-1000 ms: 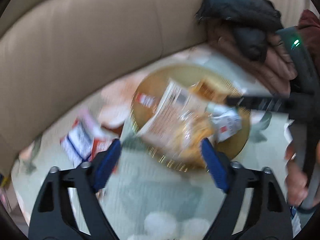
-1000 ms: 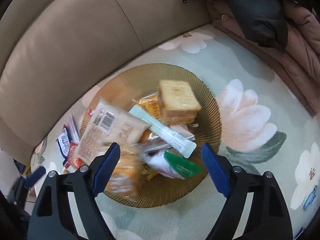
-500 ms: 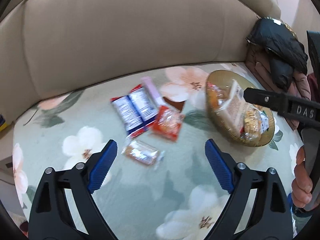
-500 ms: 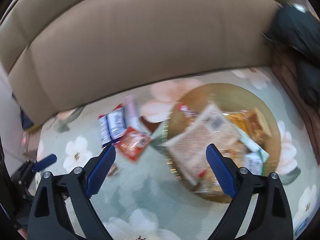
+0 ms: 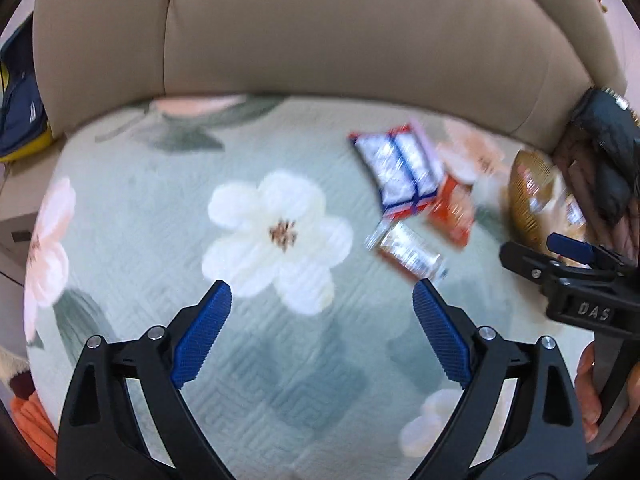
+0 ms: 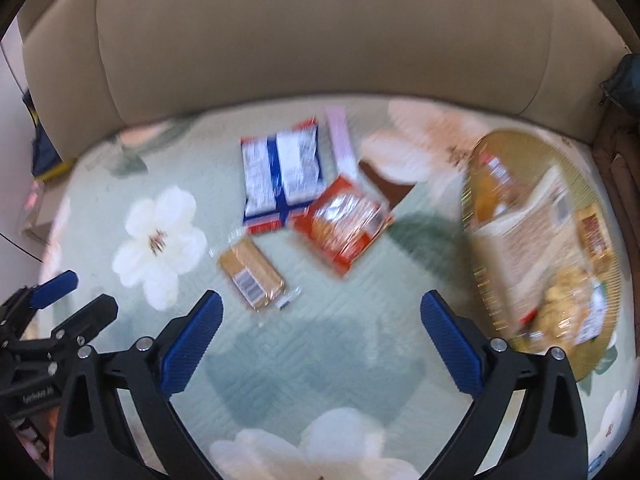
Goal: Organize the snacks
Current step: 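Move both tools back toward the wrapped cake bar and red bread bag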
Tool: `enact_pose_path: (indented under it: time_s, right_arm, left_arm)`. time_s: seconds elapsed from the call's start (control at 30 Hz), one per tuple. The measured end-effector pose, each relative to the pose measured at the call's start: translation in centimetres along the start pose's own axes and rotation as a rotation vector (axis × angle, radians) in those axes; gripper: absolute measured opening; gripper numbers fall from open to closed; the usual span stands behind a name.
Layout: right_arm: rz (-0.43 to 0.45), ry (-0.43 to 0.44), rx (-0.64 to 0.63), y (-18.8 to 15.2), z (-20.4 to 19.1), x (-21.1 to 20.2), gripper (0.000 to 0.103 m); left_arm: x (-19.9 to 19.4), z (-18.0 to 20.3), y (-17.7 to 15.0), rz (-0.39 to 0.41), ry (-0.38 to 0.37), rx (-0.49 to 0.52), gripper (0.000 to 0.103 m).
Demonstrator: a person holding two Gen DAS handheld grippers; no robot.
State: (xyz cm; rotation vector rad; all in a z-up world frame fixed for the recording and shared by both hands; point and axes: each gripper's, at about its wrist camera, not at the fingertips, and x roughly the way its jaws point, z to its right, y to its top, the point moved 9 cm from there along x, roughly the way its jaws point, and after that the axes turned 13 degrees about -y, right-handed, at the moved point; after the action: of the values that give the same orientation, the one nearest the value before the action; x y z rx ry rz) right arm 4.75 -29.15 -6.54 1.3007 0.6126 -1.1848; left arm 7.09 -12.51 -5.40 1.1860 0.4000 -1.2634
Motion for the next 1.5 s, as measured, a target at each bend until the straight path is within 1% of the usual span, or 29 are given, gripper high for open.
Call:
enact_pose_path:
  time_s: [0.13, 0.23, 0.3, 0.4, 0.43, 0.57, 0.67, 0.77, 0.87, 0.9, 0.97, 1.03, 1.1, 1.17, 1.23, 1.27, 1.3, 1.33, 1.43, 1.5]
  right_arm:
    - [-0.094, 0.010, 0.016, -2.5, -2.1, 2.7, 0.098]
    - [-0.143, 0.020, 0.018, -3.6, -3.0, 3.5, 0.098]
    - [-0.148, 0.016, 0.015, -3.8, -3.2, 3.7, 0.098]
    - [-0.117, 0.031, 0.027, -3.3, -3.2, 3.6, 0.098]
    - [-0.114, 0.024, 0.021, -3.2, -3.2, 3.8, 0.098]
    - [-0.142, 0.029, 0.025, -3.6, -3.1, 4.4, 0.098]
    - [-0.129, 0.009, 0.032, -3.5, -2.0, 4.2, 0.098]
    - [-0.109, -0.023, 0.053, -3.4, 0.1, 4.1, 0.098]
    - [-0.086, -0.043, 0.096, -3.6, 3.1, 3.8, 0.098]
    - [-0.078, -0.030, 0.124, -3.7, 4.2, 3.7, 0.096]
    - [-0.081, -0.005, 0.161, -3.8, 5.9, 3.8, 0.088]
    - [-0.085, 0.023, 0.193, -3.2, 6.9, 4.2, 0.079]
    - [-0.076, 0.034, 0.219, -2.7, 8.0, 4.3, 0.074]
    - [-0.073, 0.050, 0.227, -1.9, 8.2, 4.5, 0.074]
    - [-0.089, 0.107, 0.248, -0.6, 7.3, 4.6, 0.074]
    - [-0.100, 0.146, 0.274, 0.2, 7.0, 4.8, 0.074]
    - [-0.106, 0.166, 0.292, 0.9, 6.5, 5.0, 0.075]
    - [-0.115, 0.183, 0.318, 1.7, 6.3, 5.2, 0.075]
    - [-0.150, 0.220, 0.383, 3.8, 5.7, 6.3, 0.079]
    - [-0.183, 0.220, 0.399, 4.5, 5.1, 7.3, 0.079]
  left_arm:
    - [1.9, -2.0, -3.0, -0.061, 0.032, -0.017, 0.092]
    - [2.8, -2.9, -3.9, -0.095, 0.058, -0.006, 0.092]
    - [3.1, -2.9, -4.1, -0.106, 0.050, -0.003, 0.092]
    - [3.3, -2.9, -4.2, -0.111, 0.050, 0.011, 0.092]
    - [3.4, -3.0, -4.3, -0.114, 0.053, 0.012, 0.092]
    - [3.5, -3.6, -4.5, -0.118, 0.060, -0.008, 0.092]
    - [3.1, -3.9, -4.3, -0.102, 0.060, -0.018, 0.092]
    - [2.8, -4.3, -4.3, -0.098, 0.071, -0.031, 0.092]
    - [2.6, -4.6, -4.4, -0.095, 0.074, -0.046, 0.092]
    - [2.4, -4.5, -4.3, -0.092, 0.066, -0.055, 0.092]
    - [2.1, -4.4, -4.2, -0.080, 0.026, -0.089, 0.092]
    - [2.0, -4.4, -3.9, -0.070, -0.003, -0.115, 0.091]
    - [2.3, -4.3, -3.4, -0.066, -0.035, -0.150, 0.088]
    - [2.6, -4.2, -2.9, -0.062, -0.056, -0.180, 0.086]
    - [3.1, -3.6, -2.1, -0.062, -0.087, -0.201, 0.086]
    - [3.5, -3.1, -1.8, -0.069, -0.098, -0.209, 0.086]
    - [4.0, -2.5, -1.5, -0.080, -0.110, -0.209, 0.086]
    - [4.8, -1.7, -1.0, -0.093, -0.118, -0.197, 0.086]
    - [6.5, 0.3, 0.3, -0.110, -0.112, -0.149, 0.086]
    - [7.8, 1.9, 1.2, -0.120, -0.113, -0.113, 0.087]
